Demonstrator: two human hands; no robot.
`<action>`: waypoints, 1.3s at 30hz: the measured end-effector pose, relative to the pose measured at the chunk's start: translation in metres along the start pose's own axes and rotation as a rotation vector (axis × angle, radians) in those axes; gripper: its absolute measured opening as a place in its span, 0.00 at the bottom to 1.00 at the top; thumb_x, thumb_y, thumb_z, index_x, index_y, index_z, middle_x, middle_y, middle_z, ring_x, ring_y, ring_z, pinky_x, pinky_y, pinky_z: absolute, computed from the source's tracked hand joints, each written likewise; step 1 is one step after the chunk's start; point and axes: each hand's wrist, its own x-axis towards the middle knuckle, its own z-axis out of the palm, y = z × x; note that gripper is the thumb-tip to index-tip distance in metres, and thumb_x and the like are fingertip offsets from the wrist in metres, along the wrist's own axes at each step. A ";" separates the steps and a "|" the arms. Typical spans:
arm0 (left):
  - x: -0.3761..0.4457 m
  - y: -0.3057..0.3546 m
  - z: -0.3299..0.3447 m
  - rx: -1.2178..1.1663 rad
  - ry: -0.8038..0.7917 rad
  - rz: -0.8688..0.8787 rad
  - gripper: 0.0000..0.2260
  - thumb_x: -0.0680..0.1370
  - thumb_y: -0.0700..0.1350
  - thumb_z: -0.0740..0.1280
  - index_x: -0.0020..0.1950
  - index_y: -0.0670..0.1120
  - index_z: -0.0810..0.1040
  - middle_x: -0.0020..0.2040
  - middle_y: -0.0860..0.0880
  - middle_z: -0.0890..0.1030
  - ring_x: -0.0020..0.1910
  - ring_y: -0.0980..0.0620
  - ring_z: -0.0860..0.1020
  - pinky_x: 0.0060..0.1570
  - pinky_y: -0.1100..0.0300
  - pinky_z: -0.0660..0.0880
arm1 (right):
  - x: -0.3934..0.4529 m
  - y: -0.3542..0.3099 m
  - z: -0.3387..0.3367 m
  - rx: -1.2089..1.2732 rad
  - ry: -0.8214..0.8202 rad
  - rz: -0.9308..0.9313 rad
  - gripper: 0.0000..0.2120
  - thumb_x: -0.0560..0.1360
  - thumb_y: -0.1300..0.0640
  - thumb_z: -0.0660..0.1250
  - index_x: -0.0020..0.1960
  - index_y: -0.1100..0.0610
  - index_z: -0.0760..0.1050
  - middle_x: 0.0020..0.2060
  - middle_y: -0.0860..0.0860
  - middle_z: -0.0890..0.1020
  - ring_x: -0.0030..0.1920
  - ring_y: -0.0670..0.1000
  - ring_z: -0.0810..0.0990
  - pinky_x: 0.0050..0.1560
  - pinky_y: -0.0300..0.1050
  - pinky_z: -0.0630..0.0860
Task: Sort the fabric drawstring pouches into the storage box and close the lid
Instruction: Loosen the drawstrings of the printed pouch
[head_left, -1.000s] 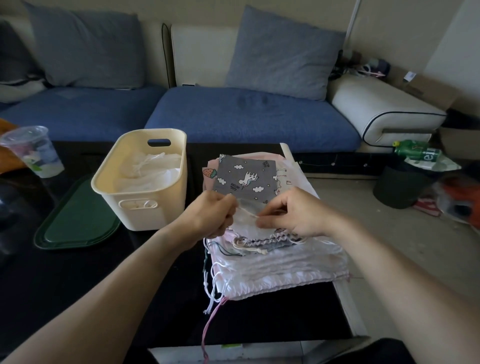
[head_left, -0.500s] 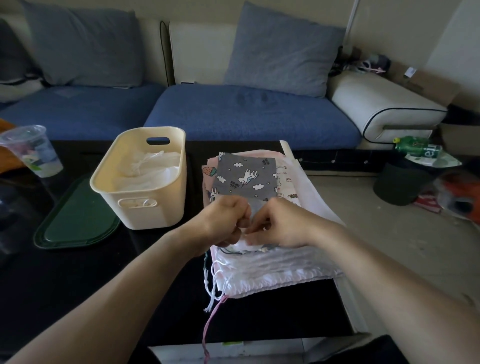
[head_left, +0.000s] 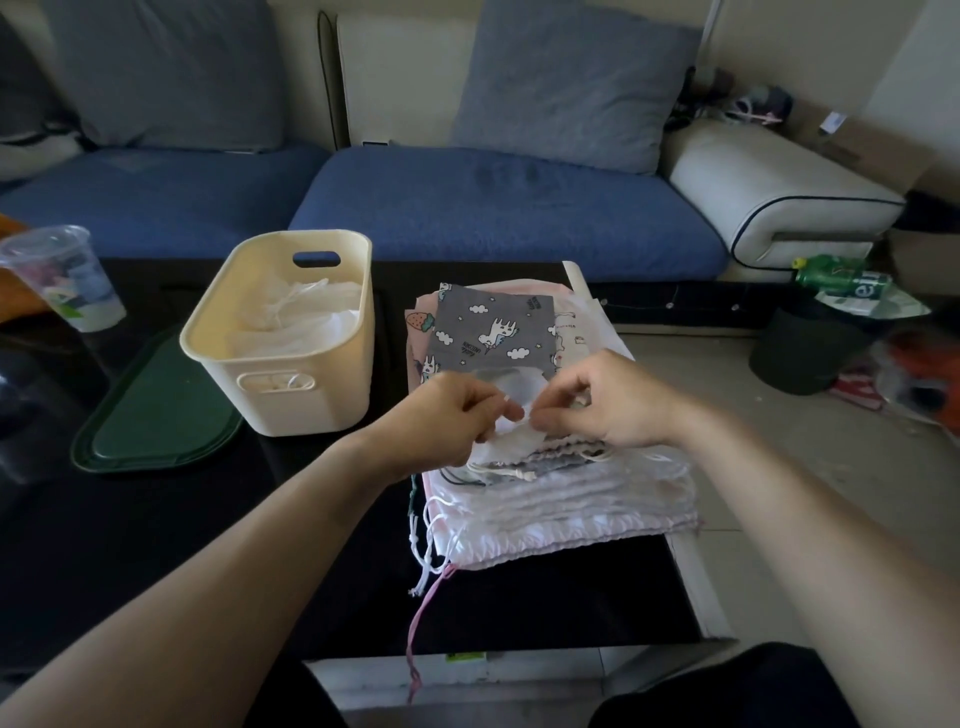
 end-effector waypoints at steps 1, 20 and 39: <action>0.000 -0.001 0.001 0.011 -0.016 0.003 0.11 0.84 0.43 0.60 0.51 0.46 0.82 0.33 0.50 0.73 0.24 0.54 0.66 0.24 0.65 0.65 | 0.001 0.000 0.000 0.000 0.061 -0.041 0.04 0.73 0.50 0.76 0.39 0.45 0.84 0.39 0.44 0.86 0.43 0.46 0.84 0.50 0.49 0.79; 0.003 -0.001 0.001 -0.028 -0.042 0.092 0.11 0.81 0.45 0.66 0.44 0.43 0.85 0.24 0.57 0.73 0.24 0.56 0.64 0.27 0.64 0.63 | 0.010 -0.022 0.022 0.366 0.198 -0.161 0.05 0.77 0.56 0.71 0.42 0.54 0.79 0.31 0.46 0.82 0.29 0.47 0.80 0.33 0.37 0.74; 0.003 -0.003 0.000 -0.003 -0.105 -0.008 0.12 0.83 0.43 0.63 0.46 0.39 0.82 0.26 0.54 0.69 0.23 0.57 0.65 0.24 0.66 0.63 | 0.006 -0.009 0.007 0.617 -0.063 0.064 0.07 0.68 0.66 0.64 0.41 0.58 0.80 0.28 0.48 0.70 0.27 0.44 0.63 0.28 0.37 0.58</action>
